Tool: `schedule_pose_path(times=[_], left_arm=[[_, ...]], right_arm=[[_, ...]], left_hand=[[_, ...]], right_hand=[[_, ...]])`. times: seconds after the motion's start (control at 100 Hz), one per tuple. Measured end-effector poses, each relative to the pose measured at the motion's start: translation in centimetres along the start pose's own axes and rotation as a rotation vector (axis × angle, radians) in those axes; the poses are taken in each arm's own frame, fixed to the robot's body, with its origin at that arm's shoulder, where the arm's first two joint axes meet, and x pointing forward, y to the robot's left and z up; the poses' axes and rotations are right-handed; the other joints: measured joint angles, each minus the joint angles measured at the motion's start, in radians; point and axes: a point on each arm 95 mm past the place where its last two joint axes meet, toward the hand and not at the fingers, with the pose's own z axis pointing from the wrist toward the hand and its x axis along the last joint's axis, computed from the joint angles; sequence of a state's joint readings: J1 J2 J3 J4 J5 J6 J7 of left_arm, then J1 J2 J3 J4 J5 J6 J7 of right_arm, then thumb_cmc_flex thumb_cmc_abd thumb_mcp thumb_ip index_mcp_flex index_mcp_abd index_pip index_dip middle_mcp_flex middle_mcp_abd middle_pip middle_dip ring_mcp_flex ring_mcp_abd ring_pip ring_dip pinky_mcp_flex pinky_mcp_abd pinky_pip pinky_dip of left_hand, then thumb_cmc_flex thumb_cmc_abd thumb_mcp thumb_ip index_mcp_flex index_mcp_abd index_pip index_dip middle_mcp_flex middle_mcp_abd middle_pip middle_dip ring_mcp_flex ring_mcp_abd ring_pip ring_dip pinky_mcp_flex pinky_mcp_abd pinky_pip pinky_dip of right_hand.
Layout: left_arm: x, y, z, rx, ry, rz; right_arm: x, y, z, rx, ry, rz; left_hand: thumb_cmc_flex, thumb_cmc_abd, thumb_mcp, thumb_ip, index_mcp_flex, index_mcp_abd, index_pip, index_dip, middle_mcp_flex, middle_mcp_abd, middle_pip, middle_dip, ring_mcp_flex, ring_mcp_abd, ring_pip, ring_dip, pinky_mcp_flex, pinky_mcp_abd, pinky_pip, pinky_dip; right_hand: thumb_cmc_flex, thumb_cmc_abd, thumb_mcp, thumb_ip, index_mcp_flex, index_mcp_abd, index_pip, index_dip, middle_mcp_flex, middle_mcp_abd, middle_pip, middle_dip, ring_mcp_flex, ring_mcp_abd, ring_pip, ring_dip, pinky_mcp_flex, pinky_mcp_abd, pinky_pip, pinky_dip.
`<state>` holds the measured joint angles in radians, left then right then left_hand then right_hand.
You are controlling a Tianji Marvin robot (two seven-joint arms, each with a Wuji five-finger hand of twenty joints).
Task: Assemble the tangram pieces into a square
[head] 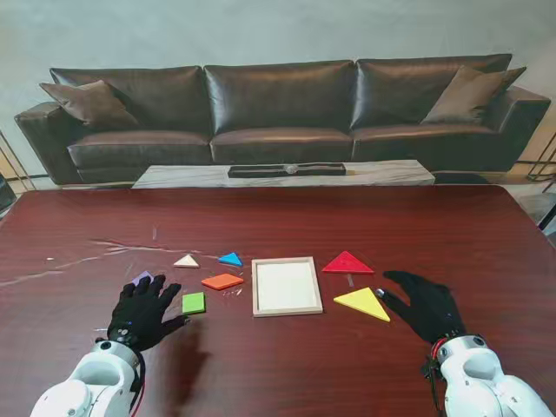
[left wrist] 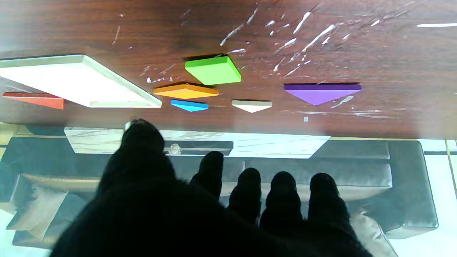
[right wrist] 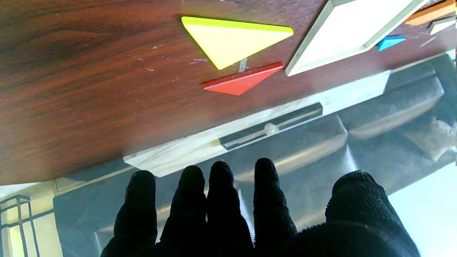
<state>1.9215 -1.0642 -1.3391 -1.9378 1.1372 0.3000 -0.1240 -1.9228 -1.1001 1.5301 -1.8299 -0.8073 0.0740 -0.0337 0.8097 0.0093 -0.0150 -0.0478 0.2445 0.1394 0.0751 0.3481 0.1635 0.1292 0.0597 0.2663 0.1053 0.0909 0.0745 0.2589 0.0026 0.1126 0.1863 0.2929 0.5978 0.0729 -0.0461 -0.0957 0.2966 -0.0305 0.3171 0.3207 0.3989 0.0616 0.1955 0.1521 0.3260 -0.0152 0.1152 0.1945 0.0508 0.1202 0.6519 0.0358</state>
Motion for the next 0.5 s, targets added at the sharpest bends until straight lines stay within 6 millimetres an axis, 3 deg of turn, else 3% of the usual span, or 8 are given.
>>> schedule_pose_path(times=[0.39,0.5], left_arm=[[-0.11,-0.01,-0.32,0.017,0.004,0.002],[-0.1,-0.03,-0.34,0.019,0.005,0.0]], right_arm=[[0.81,-0.44,0.45,0.027,0.024,0.01],[0.99,-0.45,0.44,0.025,0.024,-0.006]], left_hand=[[0.001,0.006,0.0,0.0,0.0,-0.001,0.0,0.0,0.0,0.0,0.0,0.0,0.0,0.0,0.0,0.0,0.0,0.0,-0.001,0.0],[0.001,0.006,0.0,0.0,0.0,-0.001,0.0,0.0,0.0,0.0,0.0,0.0,0.0,0.0,0.0,0.0,0.0,0.0,-0.001,0.0]], right_hand=[[0.0,-0.01,0.0,0.0,0.0,-0.002,0.0,0.0,0.0,0.0,0.0,0.0,0.0,0.002,-0.001,0.0,0.0,0.001,0.0,0.0],[0.0,-0.031,-0.001,0.0,0.0,-0.013,0.0,0.0,0.0,0.002,0.0,0.0,0.0,0.04,-0.001,0.0,0.0,0.01,0.0,0.0]])
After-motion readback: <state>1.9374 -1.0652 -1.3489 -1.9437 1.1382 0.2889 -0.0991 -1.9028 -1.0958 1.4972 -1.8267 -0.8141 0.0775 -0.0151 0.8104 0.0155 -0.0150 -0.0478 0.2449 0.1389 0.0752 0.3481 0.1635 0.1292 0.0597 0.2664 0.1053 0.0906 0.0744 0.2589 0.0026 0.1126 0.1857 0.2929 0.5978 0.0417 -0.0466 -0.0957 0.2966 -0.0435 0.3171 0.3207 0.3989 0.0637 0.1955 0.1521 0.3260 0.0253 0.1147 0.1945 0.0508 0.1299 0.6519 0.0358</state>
